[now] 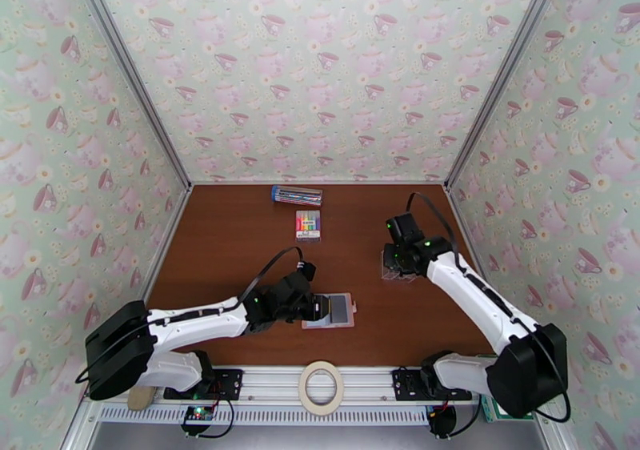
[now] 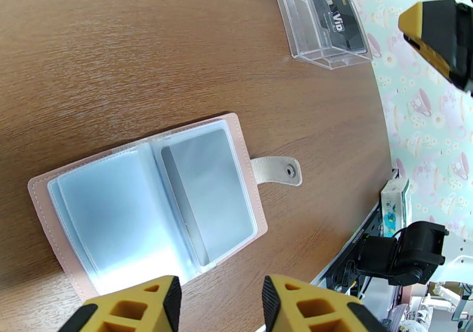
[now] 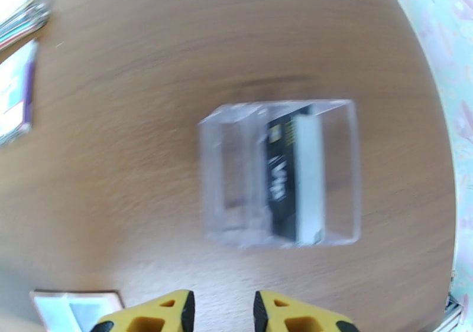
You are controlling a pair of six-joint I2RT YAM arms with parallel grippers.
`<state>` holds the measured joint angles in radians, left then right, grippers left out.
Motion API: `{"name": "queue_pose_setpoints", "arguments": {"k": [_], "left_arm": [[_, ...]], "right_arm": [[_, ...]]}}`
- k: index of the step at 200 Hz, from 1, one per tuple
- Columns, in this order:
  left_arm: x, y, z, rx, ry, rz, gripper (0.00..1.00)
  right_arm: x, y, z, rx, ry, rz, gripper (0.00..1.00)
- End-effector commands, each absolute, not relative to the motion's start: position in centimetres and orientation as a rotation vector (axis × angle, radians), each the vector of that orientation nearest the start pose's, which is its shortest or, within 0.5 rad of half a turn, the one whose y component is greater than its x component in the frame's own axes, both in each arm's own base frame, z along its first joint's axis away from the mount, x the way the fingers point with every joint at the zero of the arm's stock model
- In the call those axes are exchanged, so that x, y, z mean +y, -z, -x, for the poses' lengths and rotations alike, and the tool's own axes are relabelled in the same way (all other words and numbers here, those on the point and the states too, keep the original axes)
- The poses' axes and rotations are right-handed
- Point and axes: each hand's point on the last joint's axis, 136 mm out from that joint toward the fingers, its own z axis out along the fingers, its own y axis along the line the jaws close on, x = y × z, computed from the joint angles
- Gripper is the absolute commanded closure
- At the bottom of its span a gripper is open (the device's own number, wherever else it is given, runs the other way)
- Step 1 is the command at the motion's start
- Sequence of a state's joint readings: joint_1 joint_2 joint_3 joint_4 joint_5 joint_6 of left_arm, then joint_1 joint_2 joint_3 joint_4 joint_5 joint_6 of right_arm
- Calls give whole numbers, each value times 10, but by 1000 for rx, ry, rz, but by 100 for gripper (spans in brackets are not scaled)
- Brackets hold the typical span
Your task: Put the credit cards into the card holder
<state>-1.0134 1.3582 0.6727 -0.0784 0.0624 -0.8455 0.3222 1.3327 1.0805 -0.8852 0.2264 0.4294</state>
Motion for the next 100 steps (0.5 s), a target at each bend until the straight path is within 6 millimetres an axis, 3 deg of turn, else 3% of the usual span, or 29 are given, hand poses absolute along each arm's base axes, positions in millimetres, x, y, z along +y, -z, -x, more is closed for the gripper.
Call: {"name": "queue_pose_setpoints", "arguments": {"k": [1,21,100], "left_arm": [[-315,-88,-187,2549,904,-248,56],[-314,-87,-187,2551,900,-248,56],[-313,-87,-187,2551,898,-238,56]], "right_arm": [[44,-142,-313,2700,164,-199,64],[32,-130,-320,2733,205,-241,62],[20,-98,-345,2819,279,-248,54]]}}
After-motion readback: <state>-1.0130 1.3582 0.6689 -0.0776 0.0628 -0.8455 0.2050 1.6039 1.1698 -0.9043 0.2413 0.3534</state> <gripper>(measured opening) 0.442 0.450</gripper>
